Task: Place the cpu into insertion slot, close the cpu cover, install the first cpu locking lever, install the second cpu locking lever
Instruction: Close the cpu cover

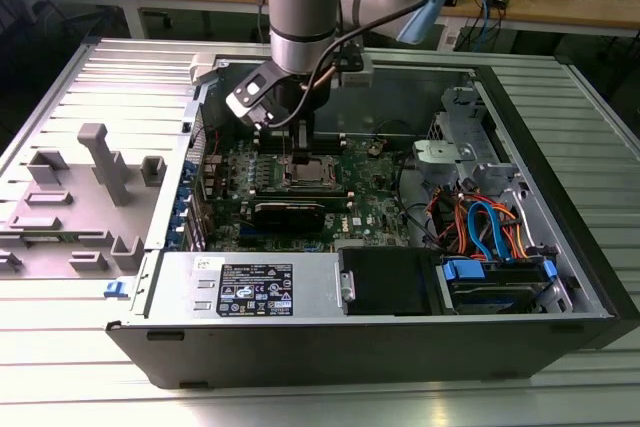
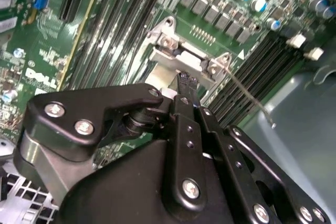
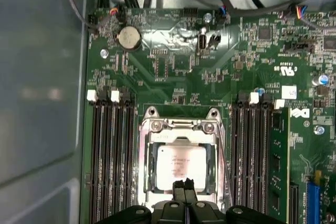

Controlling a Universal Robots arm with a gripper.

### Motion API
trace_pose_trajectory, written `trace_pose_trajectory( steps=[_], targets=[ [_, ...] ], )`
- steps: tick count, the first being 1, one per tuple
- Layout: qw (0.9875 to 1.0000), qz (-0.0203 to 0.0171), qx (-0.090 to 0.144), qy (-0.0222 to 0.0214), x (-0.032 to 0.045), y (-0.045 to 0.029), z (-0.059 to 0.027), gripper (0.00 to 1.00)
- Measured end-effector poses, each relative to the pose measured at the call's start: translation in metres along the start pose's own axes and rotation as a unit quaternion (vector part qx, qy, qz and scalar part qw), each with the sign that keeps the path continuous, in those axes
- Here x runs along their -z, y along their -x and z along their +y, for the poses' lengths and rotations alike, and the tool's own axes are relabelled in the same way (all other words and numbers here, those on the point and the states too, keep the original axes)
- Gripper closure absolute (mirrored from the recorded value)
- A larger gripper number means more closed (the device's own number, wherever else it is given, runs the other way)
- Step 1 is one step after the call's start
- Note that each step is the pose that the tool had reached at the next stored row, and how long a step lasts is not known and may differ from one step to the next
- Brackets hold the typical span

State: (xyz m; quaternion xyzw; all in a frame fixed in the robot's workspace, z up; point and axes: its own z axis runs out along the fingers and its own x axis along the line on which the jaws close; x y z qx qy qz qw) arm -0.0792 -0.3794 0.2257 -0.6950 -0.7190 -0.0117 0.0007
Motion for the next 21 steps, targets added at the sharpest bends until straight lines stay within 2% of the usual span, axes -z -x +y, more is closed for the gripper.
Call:
trace_pose_trajectory(
  steps=[5,10,14,19,21],
  targets=[
    [1.0000,0.0000,0.002,0.0000,-0.0063,0.0001,-0.0059,0.89],
    [1.0000,0.0000,0.002,-0.0008,-0.0192,0.0002,-0.0075,0.89],
    [1.0000,0.0000,0.002,-0.0008,-0.0196,0.0003,-0.0076,0.89],
    [1.0000,0.0001,0.002,-0.0007,-0.0144,0.0001,-0.0072,0.89],
    [1.0000,0.0000,0.002,-0.0008,-0.0144,0.0003,-0.0011,0.89]
  ],
)
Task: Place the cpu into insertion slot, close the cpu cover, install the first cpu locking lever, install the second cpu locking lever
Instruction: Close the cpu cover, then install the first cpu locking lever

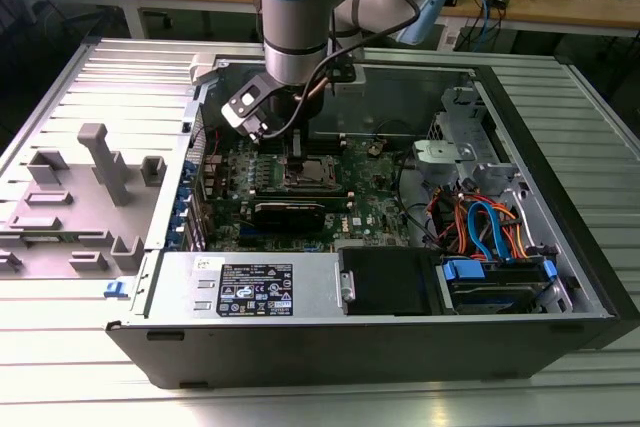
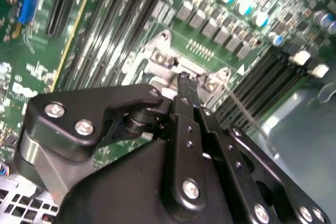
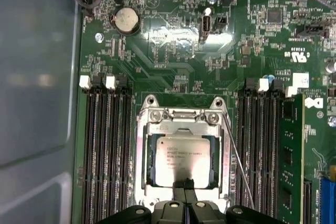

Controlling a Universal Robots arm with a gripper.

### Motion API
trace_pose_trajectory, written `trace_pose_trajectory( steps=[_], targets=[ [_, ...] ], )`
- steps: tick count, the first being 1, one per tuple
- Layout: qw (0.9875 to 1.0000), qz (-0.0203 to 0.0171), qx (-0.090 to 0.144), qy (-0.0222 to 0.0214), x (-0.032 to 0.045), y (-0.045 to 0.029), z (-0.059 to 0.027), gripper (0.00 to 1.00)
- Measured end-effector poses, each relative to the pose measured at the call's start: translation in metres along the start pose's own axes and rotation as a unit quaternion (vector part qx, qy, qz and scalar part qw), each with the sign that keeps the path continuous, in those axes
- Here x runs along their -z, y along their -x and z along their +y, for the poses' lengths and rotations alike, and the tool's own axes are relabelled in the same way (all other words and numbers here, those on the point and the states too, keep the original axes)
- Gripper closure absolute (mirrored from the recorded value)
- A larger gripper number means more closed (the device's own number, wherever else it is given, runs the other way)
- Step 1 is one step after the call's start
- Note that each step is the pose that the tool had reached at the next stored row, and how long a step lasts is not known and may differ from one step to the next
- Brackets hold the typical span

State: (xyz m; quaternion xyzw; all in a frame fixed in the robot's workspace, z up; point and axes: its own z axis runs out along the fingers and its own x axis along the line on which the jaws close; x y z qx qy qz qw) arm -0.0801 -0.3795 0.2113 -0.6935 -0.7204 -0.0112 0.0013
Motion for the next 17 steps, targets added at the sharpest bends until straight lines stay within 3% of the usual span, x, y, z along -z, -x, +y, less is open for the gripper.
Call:
trace_pose_trajectory(
  steps=[7,17],
  targets=[
    [1.0000,0.0000,0.000,0.0000,-0.0003,0.0007,0.0184,0.89],
    [1.0000,0.0000,0.000,0.0000,-0.0003,0.0007,0.0196,0.89]
  ],
)
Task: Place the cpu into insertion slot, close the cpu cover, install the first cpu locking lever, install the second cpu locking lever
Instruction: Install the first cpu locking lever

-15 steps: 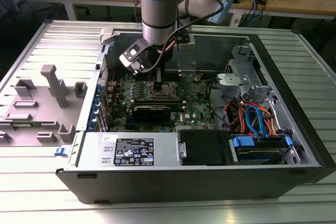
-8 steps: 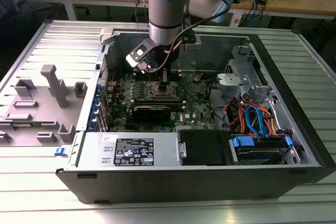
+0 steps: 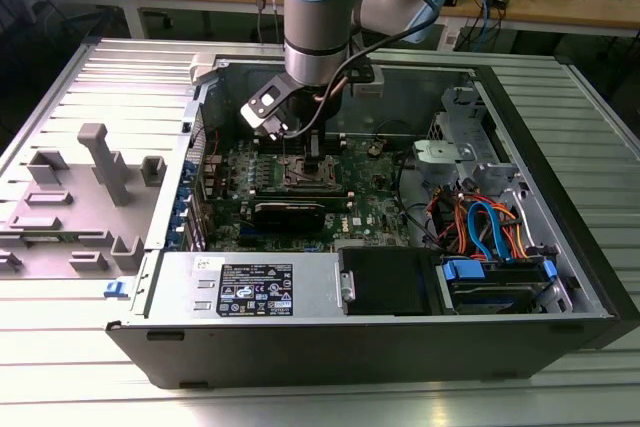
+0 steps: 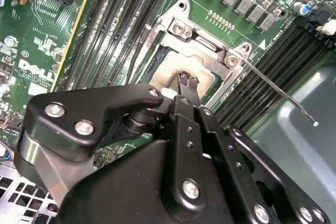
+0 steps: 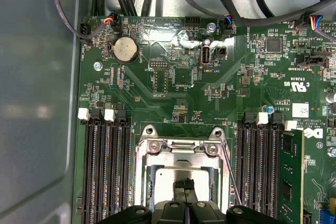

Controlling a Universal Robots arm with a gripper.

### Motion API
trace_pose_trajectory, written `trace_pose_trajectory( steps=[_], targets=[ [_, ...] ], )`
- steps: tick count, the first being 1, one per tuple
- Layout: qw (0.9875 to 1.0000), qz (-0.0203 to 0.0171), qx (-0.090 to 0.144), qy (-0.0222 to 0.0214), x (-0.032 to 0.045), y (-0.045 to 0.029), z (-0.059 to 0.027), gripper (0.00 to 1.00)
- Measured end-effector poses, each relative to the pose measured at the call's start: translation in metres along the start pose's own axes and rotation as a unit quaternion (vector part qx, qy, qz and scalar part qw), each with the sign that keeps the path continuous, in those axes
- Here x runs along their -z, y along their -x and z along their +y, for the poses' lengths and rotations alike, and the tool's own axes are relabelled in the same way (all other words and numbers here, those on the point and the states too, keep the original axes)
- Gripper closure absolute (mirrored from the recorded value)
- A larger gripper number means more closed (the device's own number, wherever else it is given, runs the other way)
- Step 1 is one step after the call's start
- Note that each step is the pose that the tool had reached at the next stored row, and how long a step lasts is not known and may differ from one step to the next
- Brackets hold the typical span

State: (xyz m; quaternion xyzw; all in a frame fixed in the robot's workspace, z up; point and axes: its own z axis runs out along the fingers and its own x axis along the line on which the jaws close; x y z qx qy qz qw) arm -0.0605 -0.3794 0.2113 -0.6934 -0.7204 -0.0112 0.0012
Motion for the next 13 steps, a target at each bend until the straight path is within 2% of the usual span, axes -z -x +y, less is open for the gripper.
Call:
trace_pose_trajectory(
  steps=[7,9,11,13],
  targets=[
    [1.0000,-0.0001,0.001,-0.0001,0.0009,0.0000,0.0001,0.89],
    [1.0000,0.0002,0.006,-0.0001,0.0073,-0.0001,-0.0003,0.89],
    [0.9998,0.0004,0.020,-0.0003,0.0099,-0.0002,-0.0006,0.89],
    [0.9987,0.0007,0.050,-0.0009,0.0100,-0.0002,-0.0007,0.89]
  ],
)
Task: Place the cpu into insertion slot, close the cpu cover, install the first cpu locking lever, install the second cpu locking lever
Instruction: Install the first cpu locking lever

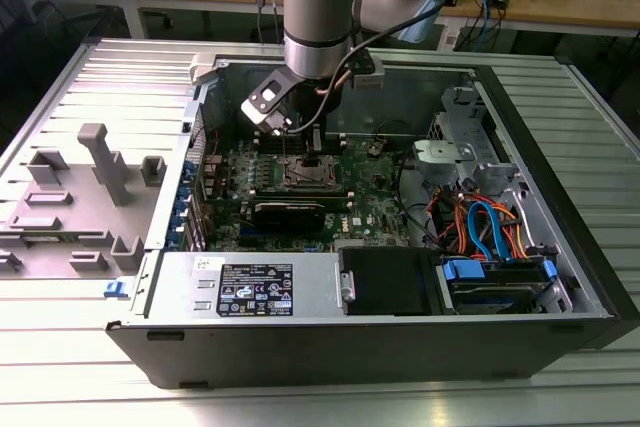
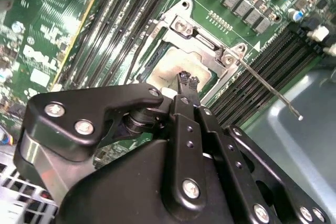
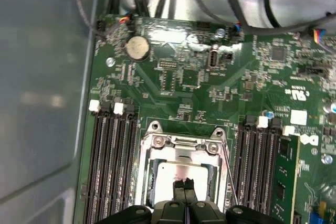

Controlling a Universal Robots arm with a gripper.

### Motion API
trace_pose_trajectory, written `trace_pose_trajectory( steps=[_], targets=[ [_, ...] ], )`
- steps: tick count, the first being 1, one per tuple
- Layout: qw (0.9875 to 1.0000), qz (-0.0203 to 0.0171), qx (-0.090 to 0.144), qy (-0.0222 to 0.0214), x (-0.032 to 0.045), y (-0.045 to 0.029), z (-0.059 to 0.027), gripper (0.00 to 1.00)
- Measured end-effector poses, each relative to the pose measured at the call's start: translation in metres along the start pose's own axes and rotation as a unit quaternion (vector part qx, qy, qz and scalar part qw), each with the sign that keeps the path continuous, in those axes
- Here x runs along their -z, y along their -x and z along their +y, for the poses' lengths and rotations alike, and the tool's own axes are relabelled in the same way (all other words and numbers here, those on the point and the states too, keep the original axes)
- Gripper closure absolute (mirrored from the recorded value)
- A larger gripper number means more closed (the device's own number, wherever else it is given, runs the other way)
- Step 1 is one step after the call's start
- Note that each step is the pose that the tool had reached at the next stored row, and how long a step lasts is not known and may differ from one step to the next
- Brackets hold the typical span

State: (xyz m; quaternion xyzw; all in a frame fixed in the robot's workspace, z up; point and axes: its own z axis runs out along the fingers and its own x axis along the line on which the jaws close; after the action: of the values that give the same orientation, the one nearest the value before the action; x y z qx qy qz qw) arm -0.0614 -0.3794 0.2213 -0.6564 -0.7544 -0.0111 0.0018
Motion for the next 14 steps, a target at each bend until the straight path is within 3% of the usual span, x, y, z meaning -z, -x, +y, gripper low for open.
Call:
trace_pose_trajectory(
  steps=[3,9,12,14],
  targets=[
    [0.9995,0.0004,0.032,-0.0005,0.0000,0.0000,0.0000,0.89],
    [0.9987,0.0000,0.051,-0.0010,0.0057,-0.0002,-0.0010,0.89],
    [0.9970,0.0005,0.077,-0.0014,0.0064,-0.0003,-0.0012,0.89],
    [0.9952,0.0007,0.098,-0.0018,0.0065,-0.0003,-0.0012,0.89]
  ],
)
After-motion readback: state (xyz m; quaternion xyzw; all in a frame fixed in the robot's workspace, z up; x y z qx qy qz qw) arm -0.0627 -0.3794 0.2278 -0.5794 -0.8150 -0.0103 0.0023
